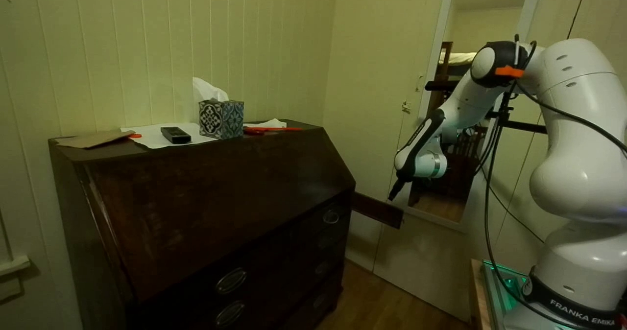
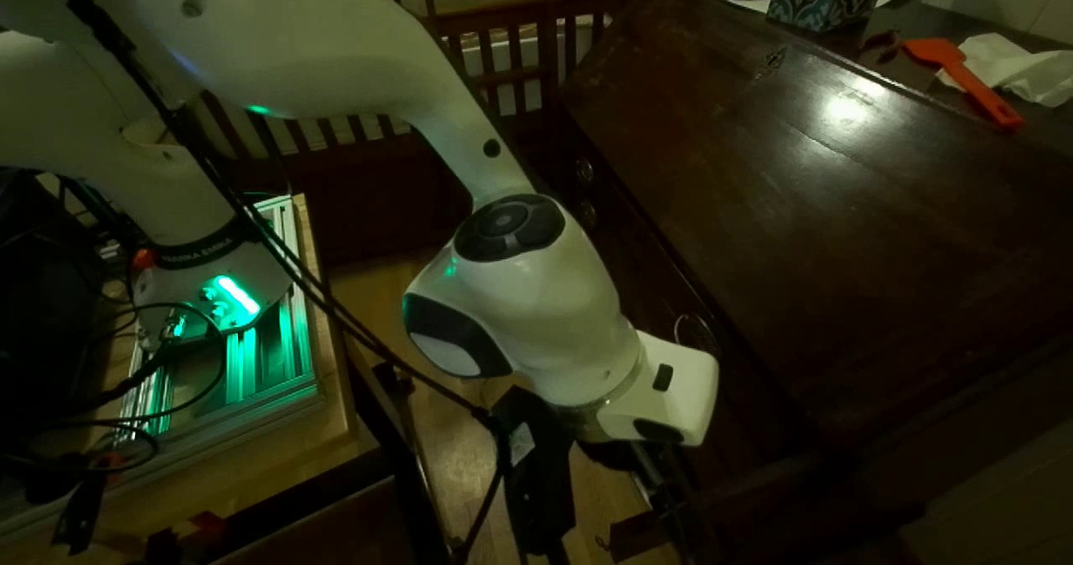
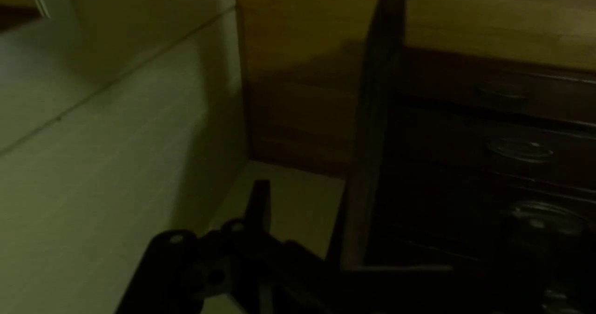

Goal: Push in the wooden board

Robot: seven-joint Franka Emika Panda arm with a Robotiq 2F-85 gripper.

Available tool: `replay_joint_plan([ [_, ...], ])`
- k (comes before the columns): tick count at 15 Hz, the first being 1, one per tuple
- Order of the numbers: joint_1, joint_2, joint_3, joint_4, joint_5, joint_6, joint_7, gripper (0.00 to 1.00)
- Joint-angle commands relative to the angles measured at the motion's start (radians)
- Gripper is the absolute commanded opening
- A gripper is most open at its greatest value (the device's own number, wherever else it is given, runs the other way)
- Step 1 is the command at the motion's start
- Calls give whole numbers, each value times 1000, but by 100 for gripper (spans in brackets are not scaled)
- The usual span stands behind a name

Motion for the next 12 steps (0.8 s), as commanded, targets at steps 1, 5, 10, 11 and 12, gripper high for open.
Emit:
replay_joint_plan([
  [1, 29, -6, -53, 2, -57, -18, 74, 100],
  [5, 64, -12, -97, 2, -58, -27, 101, 100],
  [10, 22, -10, -36, 43, -86, -217, 42, 100],
  [11, 20, -6, -28, 55, -77, -243, 33, 100],
  [12, 13, 1, -16, 67, -64, -259, 24, 100],
])
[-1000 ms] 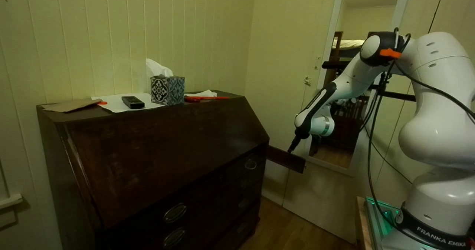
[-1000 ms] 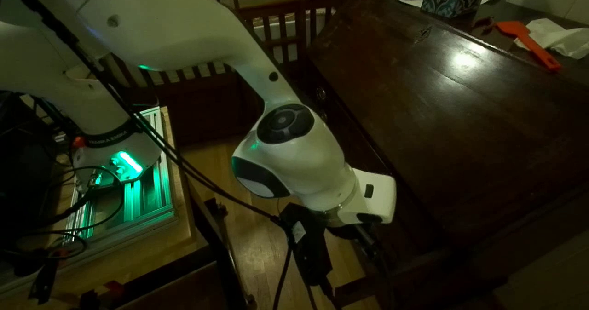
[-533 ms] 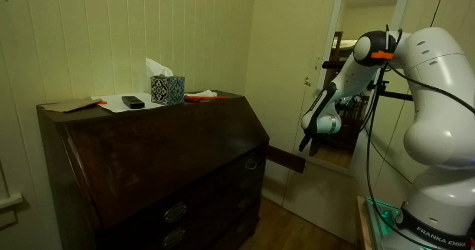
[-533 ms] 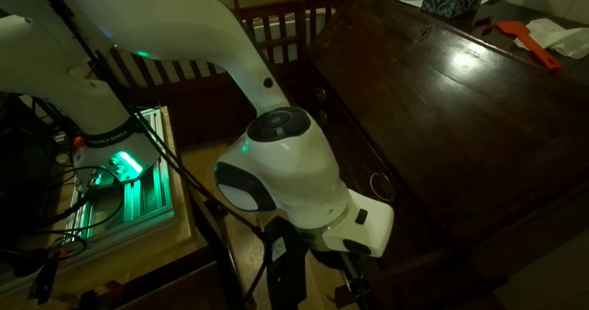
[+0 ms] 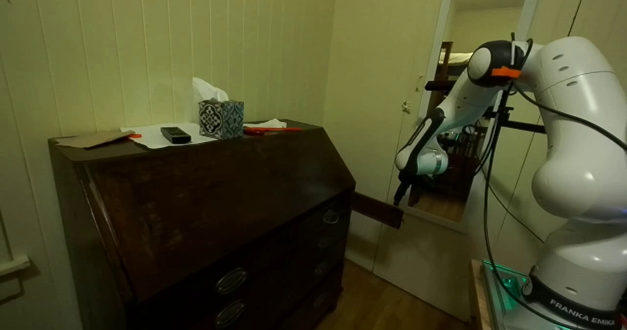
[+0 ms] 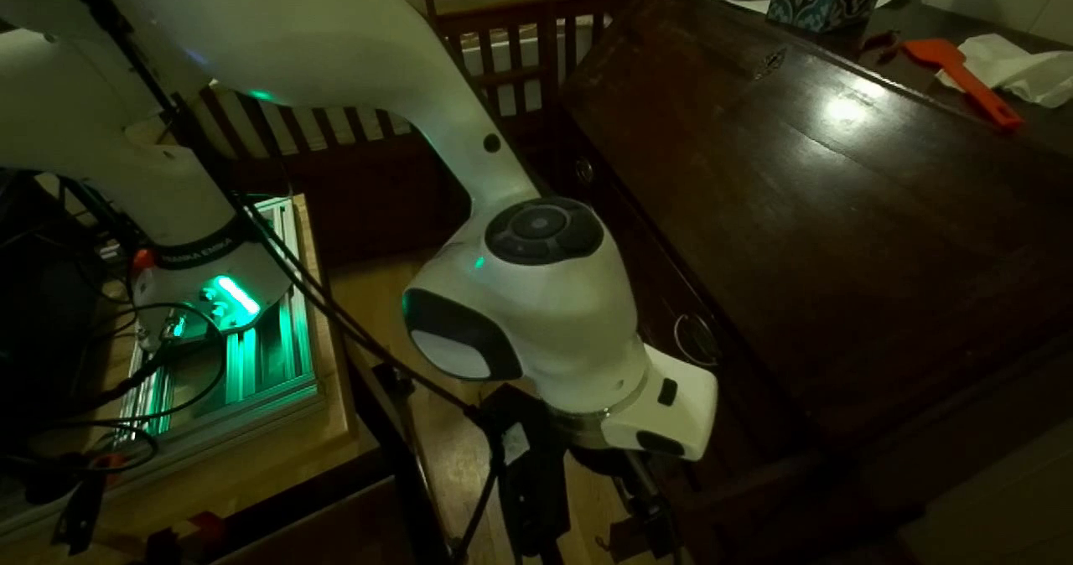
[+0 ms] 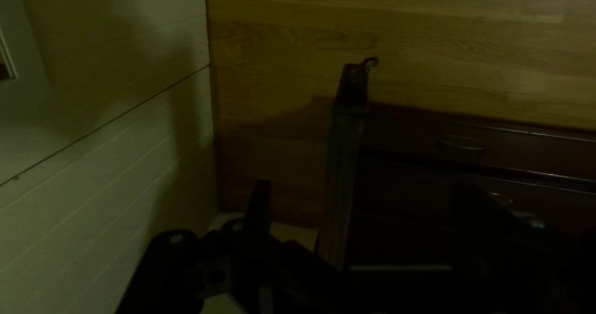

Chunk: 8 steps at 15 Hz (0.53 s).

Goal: Push in the wooden board

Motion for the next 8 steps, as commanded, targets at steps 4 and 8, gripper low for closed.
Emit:
replay_joint_plan([
  [4, -67, 63, 97, 117, 29, -129, -64, 100],
  [8, -130, 133, 174, 188, 58, -128, -124, 100],
])
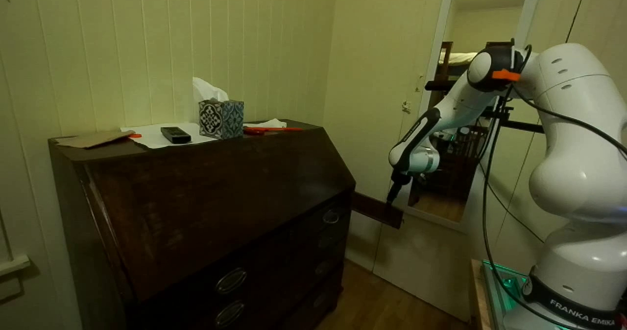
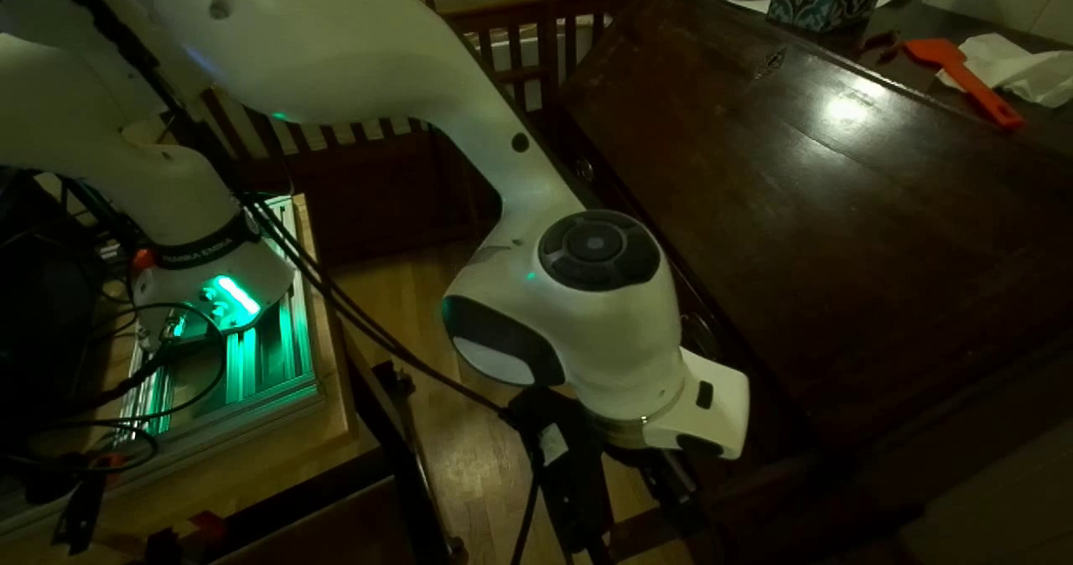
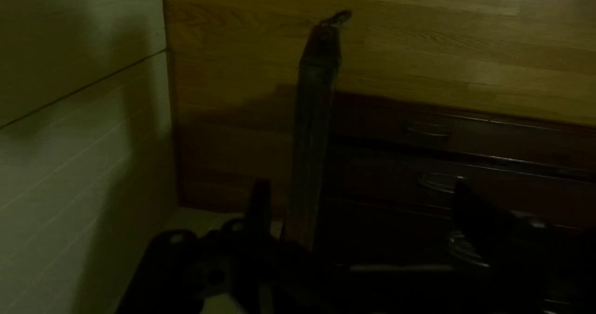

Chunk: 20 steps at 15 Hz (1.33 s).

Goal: Push in the wooden board

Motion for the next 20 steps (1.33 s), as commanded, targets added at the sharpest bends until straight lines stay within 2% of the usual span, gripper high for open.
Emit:
replay_joint_plan([
  [1, -56, 85, 62, 97, 38, -14, -72, 100],
  [9, -63, 169, 54, 201, 22, -24, -60, 100],
  [10, -59, 172, 48, 206, 20, -24, -54, 97],
  [13, -47, 177, 29, 213, 14, -24, -40, 69],
  [17, -36, 180, 11, 220, 9, -28, -32, 46],
  [20, -19, 177, -6, 218, 4, -46, -23, 44],
])
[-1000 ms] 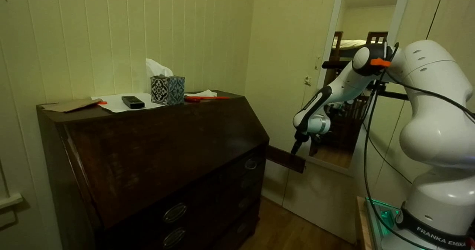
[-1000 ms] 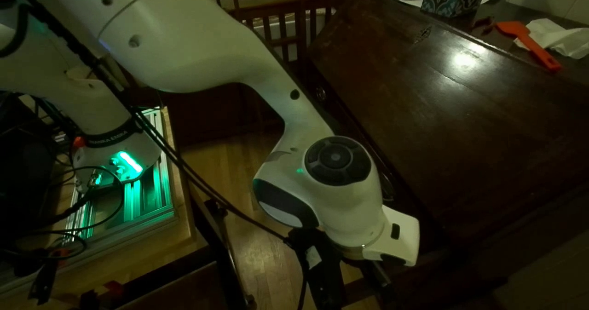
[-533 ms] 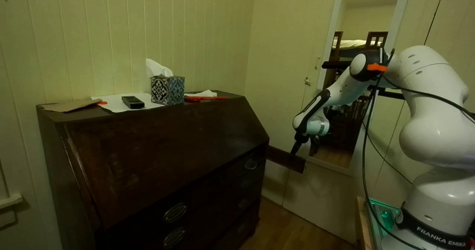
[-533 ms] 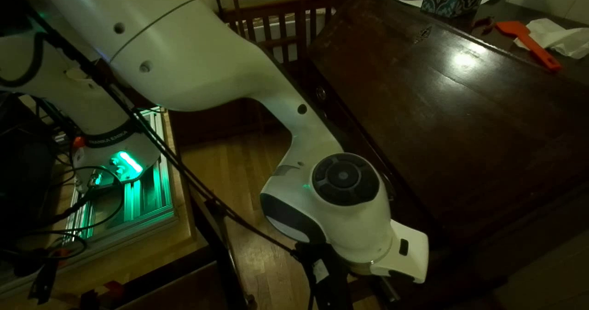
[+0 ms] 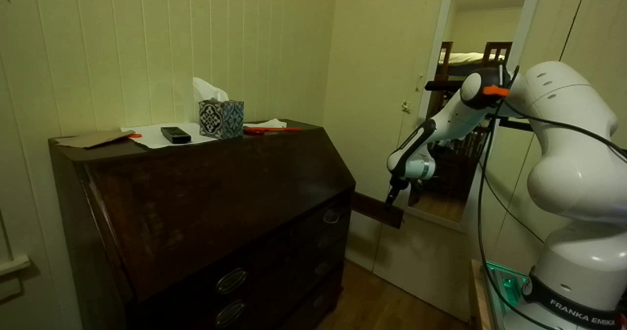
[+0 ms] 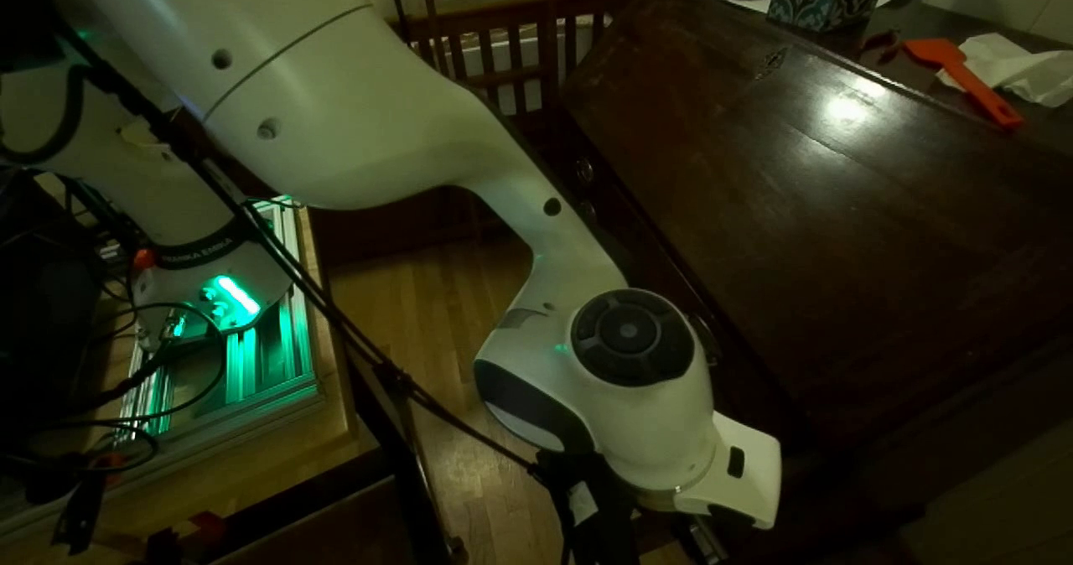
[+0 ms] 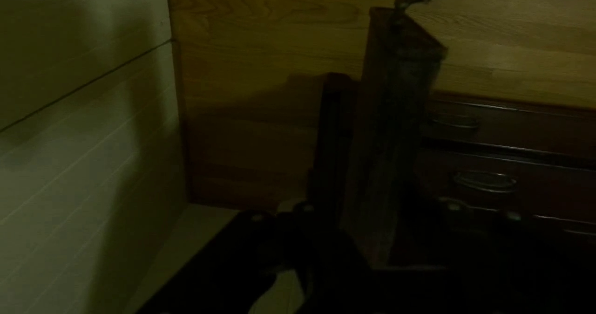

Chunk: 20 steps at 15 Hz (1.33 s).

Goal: Push in the wooden board

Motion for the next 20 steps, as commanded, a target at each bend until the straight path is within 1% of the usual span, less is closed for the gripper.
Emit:
replay_joint_plan([
  [1, 37, 15, -41, 32, -7, -38, 15, 47],
  [2, 45, 16, -50, 32, -8, -39, 16, 49],
  [4, 57, 15, -64, 30, -8, -39, 18, 48],
  [5, 60, 14, -66, 27, -6, -38, 17, 44],
  [6, 60, 11, -64, 26, -3, -47, 16, 35],
  [7, 64, 7, -65, 22, -2, -53, 16, 20],
  [9, 64, 0, -54, 13, 6, -73, 10, 5],
  [11, 63, -8, -49, 10, 12, -90, 24, 8],
  [13, 57, -12, -40, 3, 18, -91, 29, 7],
  [20, -8, -6, 78, 8, 77, -66, -1, 6],
])
